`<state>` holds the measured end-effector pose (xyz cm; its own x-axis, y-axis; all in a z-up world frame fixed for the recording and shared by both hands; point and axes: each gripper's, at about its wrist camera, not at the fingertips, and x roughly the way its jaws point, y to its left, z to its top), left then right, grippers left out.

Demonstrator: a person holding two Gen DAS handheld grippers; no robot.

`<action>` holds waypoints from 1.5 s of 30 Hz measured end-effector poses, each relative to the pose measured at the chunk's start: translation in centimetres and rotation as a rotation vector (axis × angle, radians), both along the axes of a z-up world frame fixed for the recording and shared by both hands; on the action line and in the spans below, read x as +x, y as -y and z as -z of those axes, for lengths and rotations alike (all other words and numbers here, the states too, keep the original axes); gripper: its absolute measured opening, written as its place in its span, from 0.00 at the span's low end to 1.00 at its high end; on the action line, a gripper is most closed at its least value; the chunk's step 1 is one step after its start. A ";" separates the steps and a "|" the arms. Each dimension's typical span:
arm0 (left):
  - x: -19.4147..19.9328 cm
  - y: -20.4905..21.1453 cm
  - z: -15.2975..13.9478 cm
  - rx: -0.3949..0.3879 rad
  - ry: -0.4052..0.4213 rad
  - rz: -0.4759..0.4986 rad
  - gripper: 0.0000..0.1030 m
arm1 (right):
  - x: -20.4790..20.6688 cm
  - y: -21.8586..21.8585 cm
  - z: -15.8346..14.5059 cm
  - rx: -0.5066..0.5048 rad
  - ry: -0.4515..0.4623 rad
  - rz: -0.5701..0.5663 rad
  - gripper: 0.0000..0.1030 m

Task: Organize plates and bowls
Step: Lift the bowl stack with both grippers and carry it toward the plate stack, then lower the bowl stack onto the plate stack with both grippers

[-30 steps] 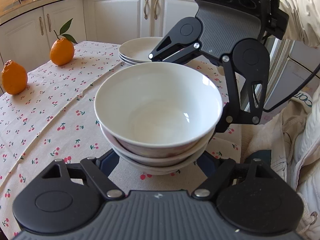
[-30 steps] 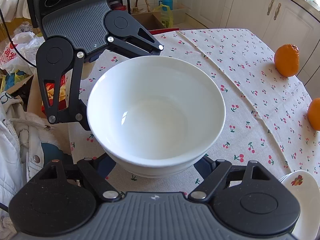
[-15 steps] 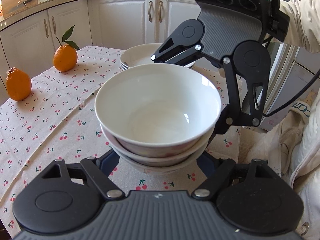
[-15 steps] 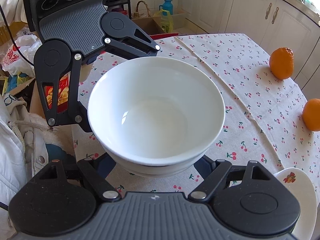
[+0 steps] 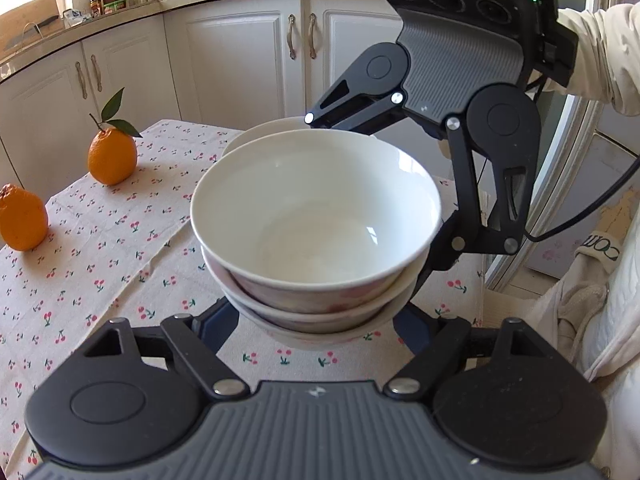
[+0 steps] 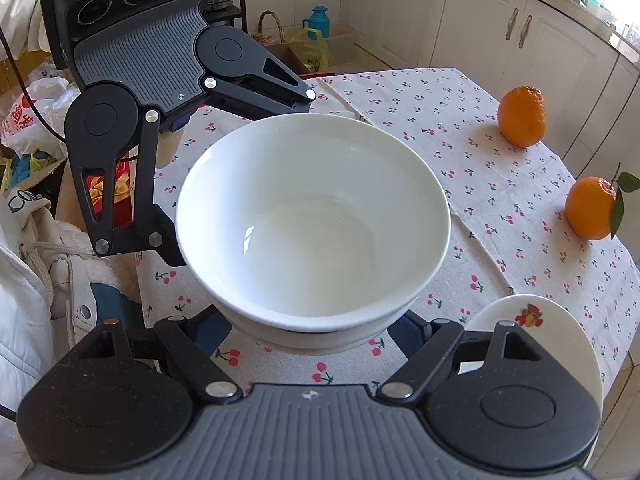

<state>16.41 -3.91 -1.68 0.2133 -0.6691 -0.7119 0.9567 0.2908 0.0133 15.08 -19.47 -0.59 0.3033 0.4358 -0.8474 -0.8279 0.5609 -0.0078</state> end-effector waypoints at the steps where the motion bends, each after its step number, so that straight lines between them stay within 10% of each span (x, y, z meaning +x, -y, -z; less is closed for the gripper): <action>1: 0.2 0.4 -0.1 -0.001 0.002 0.003 0.81 | 0.0 0.5 -0.1 -0.001 0.003 0.005 0.85; 27: 4.9 13.4 0.0 -0.032 0.054 0.112 0.81 | 2.8 13.2 -0.6 -0.065 0.077 0.162 0.85; 45: 6.7 15.1 1.5 -0.011 0.006 0.097 0.80 | 4.7 15.3 1.6 -0.027 0.023 0.205 0.84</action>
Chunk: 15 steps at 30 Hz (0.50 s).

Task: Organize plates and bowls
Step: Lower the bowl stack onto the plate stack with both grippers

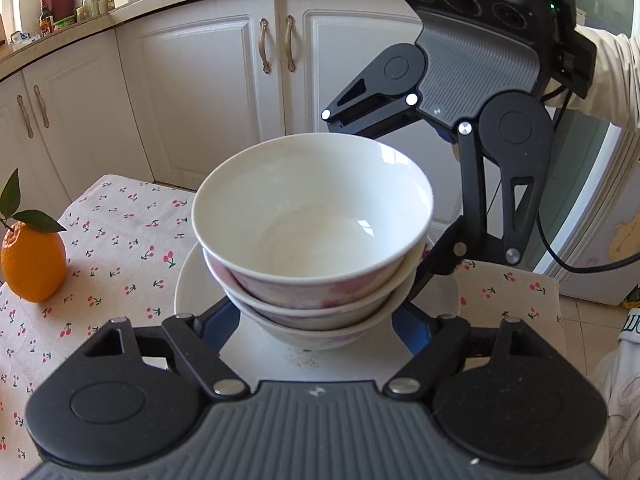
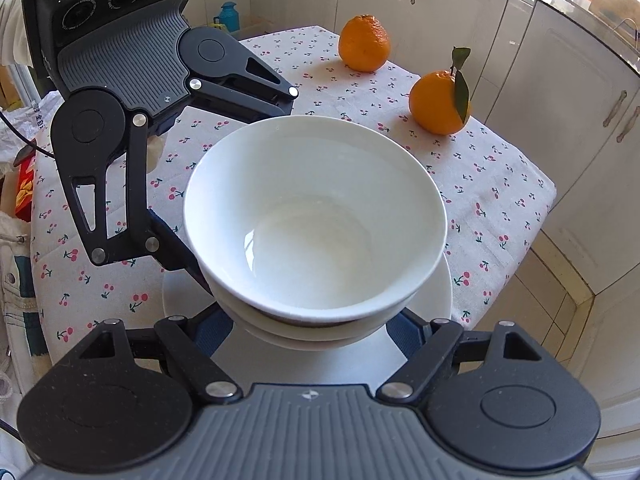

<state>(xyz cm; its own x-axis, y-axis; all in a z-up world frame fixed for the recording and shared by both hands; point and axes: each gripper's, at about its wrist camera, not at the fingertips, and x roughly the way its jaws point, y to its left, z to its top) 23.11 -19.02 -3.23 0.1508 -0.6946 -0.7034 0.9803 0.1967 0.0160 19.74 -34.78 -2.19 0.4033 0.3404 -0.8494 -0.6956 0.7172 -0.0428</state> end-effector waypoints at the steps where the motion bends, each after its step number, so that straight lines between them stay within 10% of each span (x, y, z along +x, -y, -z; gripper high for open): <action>1: 0.1 0.0 0.0 -0.001 -0.003 -0.002 0.80 | 0.0 0.0 0.0 -0.001 0.001 0.001 0.84; 15: -1.6 -1.1 -1.1 -0.032 0.057 -0.069 0.94 | -1.2 -0.5 -0.6 0.023 0.005 0.077 1.00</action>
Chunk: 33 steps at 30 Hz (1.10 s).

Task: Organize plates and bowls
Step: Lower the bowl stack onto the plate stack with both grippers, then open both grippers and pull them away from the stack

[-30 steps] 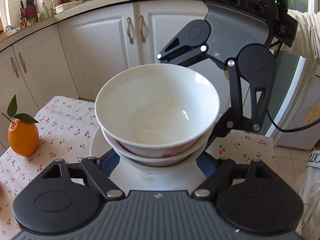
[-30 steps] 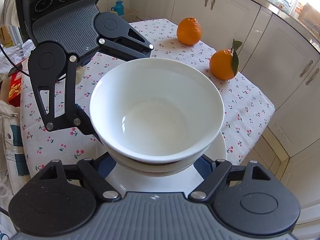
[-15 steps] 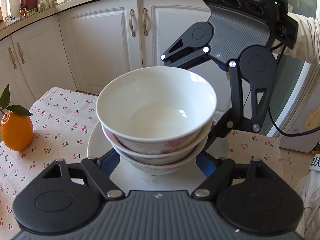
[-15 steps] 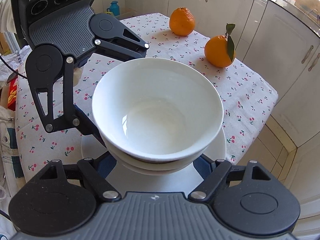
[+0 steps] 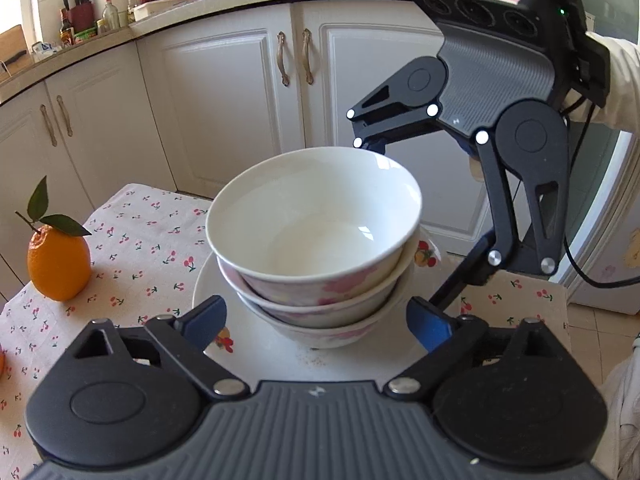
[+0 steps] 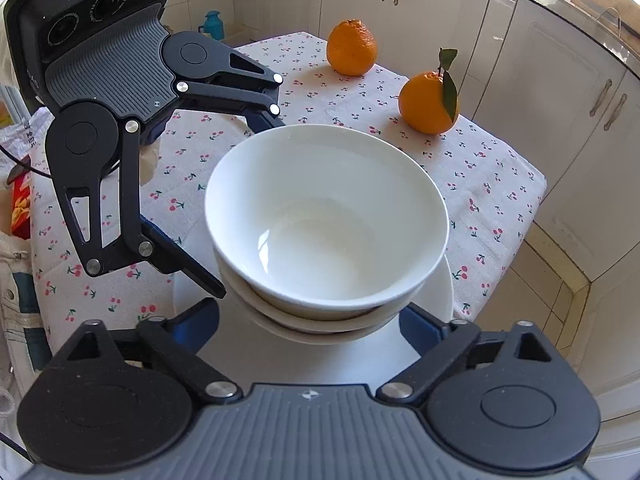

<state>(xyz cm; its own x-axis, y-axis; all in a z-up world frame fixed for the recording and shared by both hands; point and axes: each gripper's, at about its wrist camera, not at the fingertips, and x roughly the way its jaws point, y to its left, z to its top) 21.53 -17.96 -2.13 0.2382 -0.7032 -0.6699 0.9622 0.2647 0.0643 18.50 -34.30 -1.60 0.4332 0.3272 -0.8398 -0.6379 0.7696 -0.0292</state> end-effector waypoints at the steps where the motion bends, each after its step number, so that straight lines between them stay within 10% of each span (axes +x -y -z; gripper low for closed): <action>1: -0.3 -0.2 -0.2 -0.005 0.003 -0.014 0.95 | -0.3 -0.2 0.0 -0.009 0.004 0.016 1.00; 18: -10.3 -7.6 -3.4 -0.144 0.135 -0.522 0.99 | -8.9 -5.8 -2.1 -0.068 0.078 0.596 1.00; 26: -12.6 -10.9 -4.4 -0.144 0.032 -0.820 0.99 | -13.1 -8.0 -2.7 0.017 0.150 0.881 1.00; 33: -13.1 -12.7 -5.1 -0.130 -0.024 -0.939 0.99 | -15.6 -10.1 -5.4 0.038 0.249 0.903 1.00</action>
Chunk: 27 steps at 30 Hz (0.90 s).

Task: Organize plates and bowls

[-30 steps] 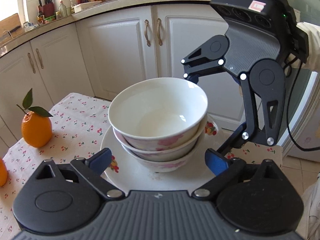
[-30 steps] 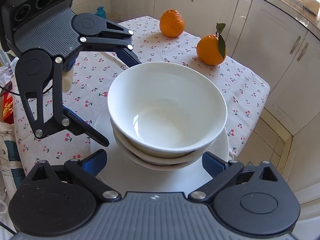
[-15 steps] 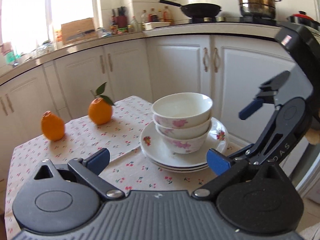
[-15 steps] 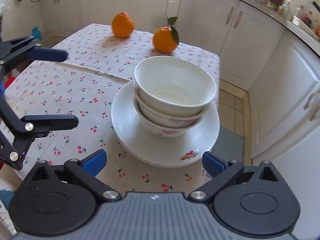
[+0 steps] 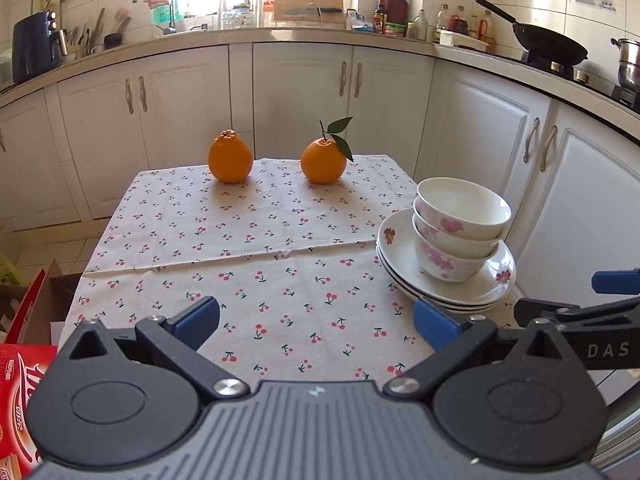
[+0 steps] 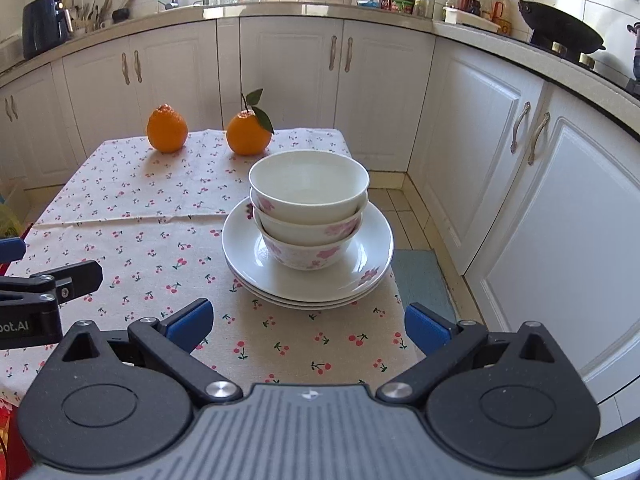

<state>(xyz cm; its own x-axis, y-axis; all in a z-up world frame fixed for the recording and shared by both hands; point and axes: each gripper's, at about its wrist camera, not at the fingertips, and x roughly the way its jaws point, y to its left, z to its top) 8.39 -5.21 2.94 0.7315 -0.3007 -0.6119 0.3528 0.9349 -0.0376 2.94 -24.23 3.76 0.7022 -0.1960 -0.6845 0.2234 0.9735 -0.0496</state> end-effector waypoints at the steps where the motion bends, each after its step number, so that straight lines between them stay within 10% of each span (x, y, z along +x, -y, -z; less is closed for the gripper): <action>1: -0.1 -0.1 0.0 0.005 0.001 -0.009 0.99 | 0.1 -0.2 -0.2 0.000 0.007 -0.003 1.00; 27: -0.2 0.2 -0.3 0.034 -0.006 -0.037 0.99 | 1.0 -0.6 -0.6 0.008 0.025 -0.023 1.00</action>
